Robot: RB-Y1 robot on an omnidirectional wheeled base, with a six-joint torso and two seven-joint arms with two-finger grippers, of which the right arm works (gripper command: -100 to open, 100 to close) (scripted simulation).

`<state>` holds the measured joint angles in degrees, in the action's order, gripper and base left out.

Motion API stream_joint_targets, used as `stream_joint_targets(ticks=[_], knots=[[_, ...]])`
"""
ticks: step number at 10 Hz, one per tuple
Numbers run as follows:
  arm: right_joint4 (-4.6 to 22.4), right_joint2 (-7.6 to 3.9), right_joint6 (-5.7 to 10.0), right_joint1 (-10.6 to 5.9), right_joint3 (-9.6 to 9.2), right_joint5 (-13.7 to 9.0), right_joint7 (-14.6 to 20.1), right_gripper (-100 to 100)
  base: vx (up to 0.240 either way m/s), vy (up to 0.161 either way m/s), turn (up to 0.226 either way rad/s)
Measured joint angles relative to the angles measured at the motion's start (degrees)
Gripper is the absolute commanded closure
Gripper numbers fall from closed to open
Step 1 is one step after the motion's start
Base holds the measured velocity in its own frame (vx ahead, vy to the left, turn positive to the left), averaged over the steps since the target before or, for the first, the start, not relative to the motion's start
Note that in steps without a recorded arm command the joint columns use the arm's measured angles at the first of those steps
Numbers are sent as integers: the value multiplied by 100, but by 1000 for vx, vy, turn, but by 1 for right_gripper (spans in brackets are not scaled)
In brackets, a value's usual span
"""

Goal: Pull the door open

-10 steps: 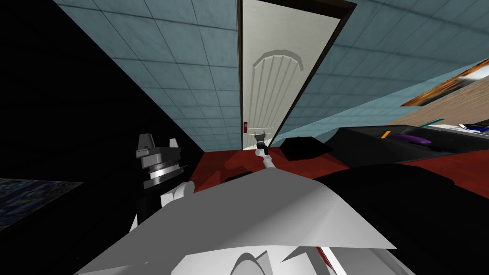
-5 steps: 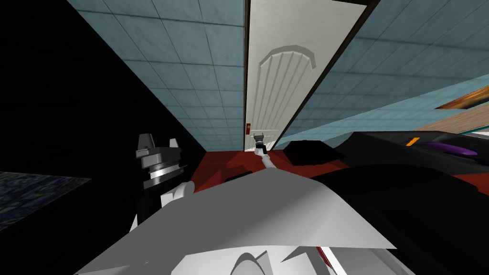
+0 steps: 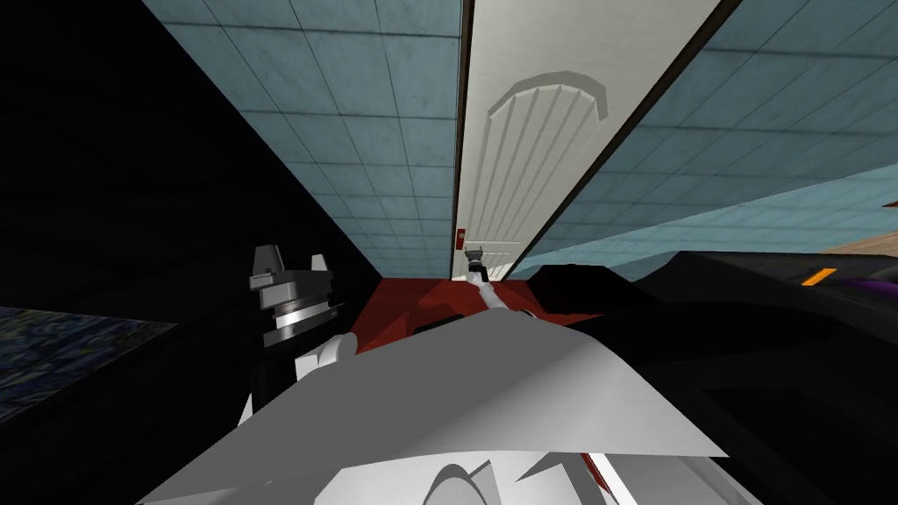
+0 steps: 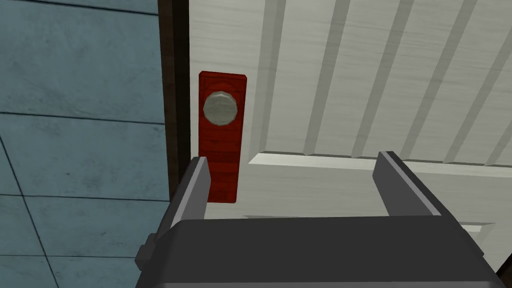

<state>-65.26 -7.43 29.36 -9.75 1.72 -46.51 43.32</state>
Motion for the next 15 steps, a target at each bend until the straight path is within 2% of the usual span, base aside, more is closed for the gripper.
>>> stream_joint_targets(ticks=[7,10,13,14,15], knots=[[937,-22,-39,-492,-32,-505,430,-100,91,-33,98],[1111,-22,-76,-590,-26,-628,514,-100,64,-15,72],[1084,-352,-115,-425,40,-696,761,-100,182,3,119],[1201,-479,-96,-454,33,-706,883,-100,204,15,105],[1166,-569,-115,-396,80,-738,943,-100,166,-3,79]])
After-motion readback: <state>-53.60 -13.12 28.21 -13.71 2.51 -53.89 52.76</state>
